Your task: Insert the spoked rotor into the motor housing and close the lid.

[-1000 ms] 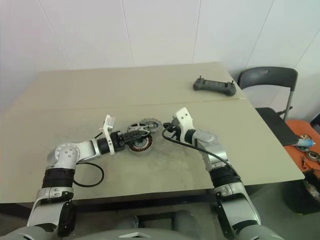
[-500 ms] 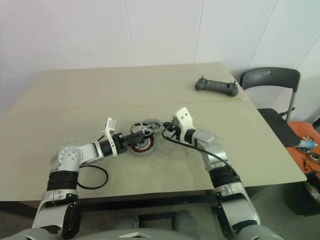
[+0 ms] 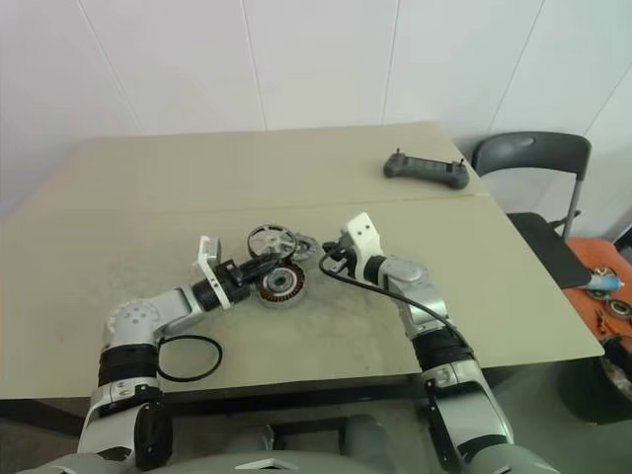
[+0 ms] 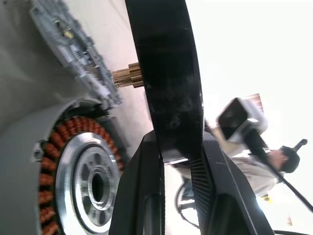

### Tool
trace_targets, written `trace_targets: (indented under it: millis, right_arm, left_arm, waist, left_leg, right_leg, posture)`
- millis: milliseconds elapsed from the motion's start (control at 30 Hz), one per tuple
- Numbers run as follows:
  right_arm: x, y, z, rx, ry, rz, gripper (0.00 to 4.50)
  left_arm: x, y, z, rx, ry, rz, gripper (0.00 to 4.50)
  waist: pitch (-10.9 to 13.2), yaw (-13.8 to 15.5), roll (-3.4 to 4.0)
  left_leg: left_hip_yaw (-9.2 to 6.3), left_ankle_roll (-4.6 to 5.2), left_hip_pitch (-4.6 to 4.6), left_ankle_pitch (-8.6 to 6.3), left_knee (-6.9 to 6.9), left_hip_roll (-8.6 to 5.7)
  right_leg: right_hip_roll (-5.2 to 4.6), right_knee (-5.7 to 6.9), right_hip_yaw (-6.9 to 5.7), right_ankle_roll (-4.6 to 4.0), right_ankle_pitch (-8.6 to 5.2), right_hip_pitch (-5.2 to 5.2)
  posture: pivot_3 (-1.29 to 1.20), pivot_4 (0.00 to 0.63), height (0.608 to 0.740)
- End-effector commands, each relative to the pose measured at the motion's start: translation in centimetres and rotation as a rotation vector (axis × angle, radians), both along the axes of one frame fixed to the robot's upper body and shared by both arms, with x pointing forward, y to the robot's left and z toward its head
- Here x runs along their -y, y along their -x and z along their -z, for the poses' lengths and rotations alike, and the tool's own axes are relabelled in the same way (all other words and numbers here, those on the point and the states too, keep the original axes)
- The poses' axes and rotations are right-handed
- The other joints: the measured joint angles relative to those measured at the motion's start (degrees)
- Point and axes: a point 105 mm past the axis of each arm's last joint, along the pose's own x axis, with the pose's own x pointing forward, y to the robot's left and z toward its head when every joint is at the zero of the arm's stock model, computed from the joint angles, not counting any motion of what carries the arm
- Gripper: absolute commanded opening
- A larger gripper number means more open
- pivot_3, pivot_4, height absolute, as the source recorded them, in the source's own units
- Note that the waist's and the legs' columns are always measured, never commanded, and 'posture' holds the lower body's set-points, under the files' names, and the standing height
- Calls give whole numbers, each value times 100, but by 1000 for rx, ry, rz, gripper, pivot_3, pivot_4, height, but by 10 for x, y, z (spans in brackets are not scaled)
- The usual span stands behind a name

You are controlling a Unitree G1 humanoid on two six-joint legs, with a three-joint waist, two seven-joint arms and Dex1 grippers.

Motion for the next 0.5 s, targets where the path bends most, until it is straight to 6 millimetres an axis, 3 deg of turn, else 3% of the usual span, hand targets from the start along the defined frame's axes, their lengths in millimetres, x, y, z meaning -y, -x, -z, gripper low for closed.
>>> trace_targets:
  millis: [33, 333, 500]
  right_arm:
    - [-2, -4, -12, 50, -17, -1, 0]
    - [-2, -4, -12, 50, -19, 2, 0]
    - [-3, -5, -13, 51, -22, 3, 0]
  left_arm:
    - [-4, 9, -21, 68, 88, 27, 413]
    - [-7, 26, 7, -70, 106, 65, 413]
    - [2, 30, 18, -115, 124, 106, 413]
  waist:
    - [0, 2, 0]
    - [0, 3, 0]
    - [-1, -1, 1]
  left_leg:
    - [-1, 0, -17, 0, 4, 0]
    - [-3, 0, -26, 0, 7, 0]
    - [0, 0, -23, 0, 7, -1]
  right_leg:
    - [0, 2, 0, 4, 3, -15]
    - [0, 3, -1, -2, 2, -25]
    - [0, 3, -1, -3, 1, -23]
  posture:
    - [0, 0, 740]
    - [0, 0, 740]
    - [0, 0, 740]
